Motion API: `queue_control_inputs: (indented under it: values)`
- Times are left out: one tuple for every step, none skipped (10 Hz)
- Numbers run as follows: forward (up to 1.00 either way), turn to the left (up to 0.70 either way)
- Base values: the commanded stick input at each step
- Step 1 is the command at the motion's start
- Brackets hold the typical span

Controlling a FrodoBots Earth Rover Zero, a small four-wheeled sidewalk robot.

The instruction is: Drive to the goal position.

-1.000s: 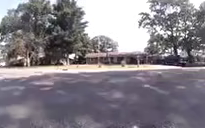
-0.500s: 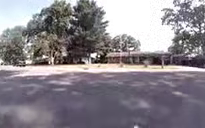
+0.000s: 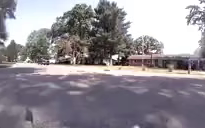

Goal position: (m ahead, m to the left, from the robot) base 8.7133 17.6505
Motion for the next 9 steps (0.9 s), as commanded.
queue_control_inputs:
  values:
    - [0.69,0.03]
    - [0.69,0.03]
    - [0.69,0.03]
    - [0.69,0.03]
    - [0.69,0.03]
    - [0.69,0.03]
    - [0.69,0.03]
    - [0.69,0.03]
    - [0.69,0.03]
